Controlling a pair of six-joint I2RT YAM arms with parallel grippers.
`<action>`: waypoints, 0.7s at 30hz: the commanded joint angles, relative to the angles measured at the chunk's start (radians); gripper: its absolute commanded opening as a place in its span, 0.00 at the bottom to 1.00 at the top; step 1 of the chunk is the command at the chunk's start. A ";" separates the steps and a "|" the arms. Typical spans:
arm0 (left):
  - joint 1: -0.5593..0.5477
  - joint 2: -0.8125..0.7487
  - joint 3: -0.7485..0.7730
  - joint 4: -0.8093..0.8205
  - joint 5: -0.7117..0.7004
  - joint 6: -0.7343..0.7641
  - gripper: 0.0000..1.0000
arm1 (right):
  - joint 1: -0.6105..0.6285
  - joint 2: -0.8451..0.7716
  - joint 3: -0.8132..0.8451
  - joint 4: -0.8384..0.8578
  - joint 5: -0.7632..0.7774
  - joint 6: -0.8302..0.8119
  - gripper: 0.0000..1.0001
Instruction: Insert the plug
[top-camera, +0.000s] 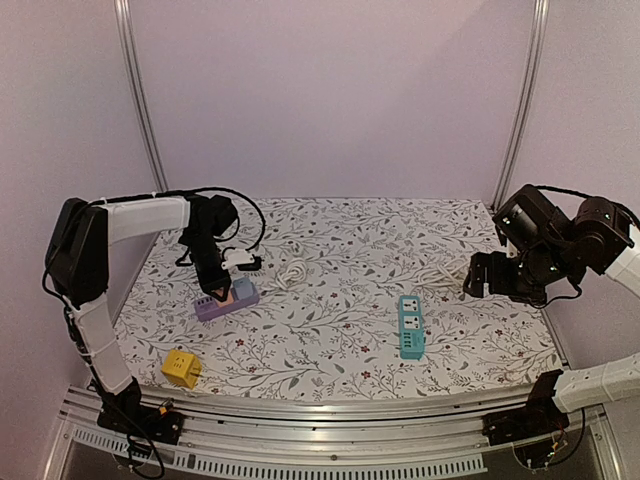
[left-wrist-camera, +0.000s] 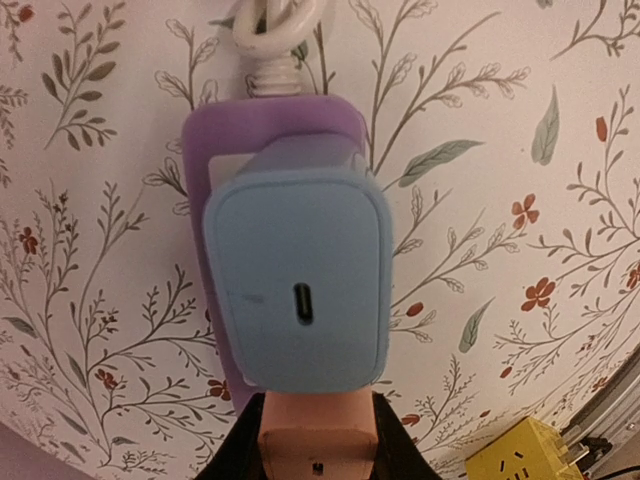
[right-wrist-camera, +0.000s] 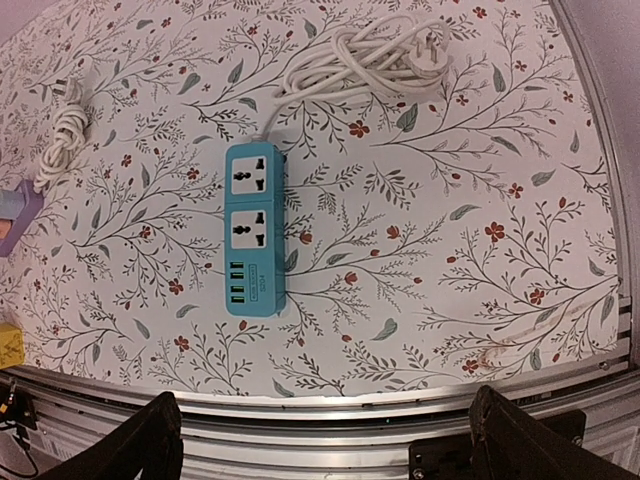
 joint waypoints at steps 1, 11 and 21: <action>-0.002 0.090 -0.068 0.048 0.018 0.013 0.00 | -0.006 -0.005 -0.001 -0.020 0.023 -0.006 0.99; 0.017 0.004 -0.028 0.047 0.042 -0.008 0.97 | -0.005 -0.019 0.003 -0.030 0.046 -0.002 0.99; 0.020 -0.187 0.032 0.027 0.039 -0.100 1.00 | -0.006 -0.008 0.024 -0.020 0.078 -0.033 0.99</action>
